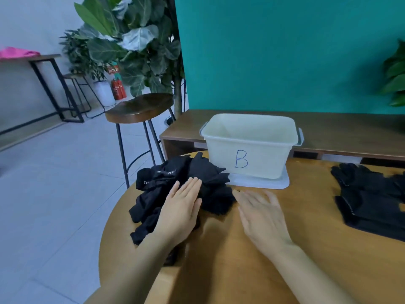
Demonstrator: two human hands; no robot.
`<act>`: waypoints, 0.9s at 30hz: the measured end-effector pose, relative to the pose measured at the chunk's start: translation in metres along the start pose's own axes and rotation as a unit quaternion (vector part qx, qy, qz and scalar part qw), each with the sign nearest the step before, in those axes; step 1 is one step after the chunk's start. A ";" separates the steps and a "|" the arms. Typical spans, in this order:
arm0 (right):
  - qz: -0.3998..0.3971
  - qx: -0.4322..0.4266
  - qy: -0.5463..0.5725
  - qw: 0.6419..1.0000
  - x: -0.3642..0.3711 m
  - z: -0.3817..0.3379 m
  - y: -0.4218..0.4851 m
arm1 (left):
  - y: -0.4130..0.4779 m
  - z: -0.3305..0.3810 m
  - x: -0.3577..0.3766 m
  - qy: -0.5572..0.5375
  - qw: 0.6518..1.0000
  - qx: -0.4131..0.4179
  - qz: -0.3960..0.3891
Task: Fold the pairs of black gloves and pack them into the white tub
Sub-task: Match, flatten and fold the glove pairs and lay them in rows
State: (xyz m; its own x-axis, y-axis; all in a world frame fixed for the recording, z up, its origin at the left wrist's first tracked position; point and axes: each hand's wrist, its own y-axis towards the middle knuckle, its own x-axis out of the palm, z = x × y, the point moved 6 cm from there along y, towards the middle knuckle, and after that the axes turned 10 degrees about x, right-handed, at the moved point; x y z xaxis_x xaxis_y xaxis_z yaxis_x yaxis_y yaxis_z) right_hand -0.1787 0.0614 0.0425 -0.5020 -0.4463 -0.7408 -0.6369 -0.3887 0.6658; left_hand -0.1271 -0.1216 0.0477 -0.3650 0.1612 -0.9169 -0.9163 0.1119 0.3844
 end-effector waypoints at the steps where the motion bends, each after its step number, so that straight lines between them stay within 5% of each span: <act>1: 0.003 -0.006 -0.002 1.000 0.008 -0.003 0.009 | 0.008 -0.007 0.002 0.003 1.000 -0.002 0.001; 12: -0.102 -0.025 -0.016 0.994 0.091 -0.032 0.071 | 0.053 -0.047 0.035 0.021 0.999 0.035 0.019; 20: -0.108 -0.051 0.021 0.993 0.099 -0.044 0.070 | 0.049 -0.044 0.038 0.048 0.993 0.054 0.090; 27: -0.146 -0.053 0.010 0.988 0.101 -0.046 0.070 | 0.042 -0.044 0.039 0.028 0.996 0.034 0.072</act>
State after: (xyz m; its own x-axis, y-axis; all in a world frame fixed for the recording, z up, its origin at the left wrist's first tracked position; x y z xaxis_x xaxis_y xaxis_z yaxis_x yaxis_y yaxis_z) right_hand -0.2477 -0.0480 0.0181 -0.2932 -0.3189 -0.9013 -0.6876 -0.5847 0.4305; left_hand -0.1870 -0.1540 0.0238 -0.5031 0.1256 -0.8551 -0.8408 0.1578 0.5179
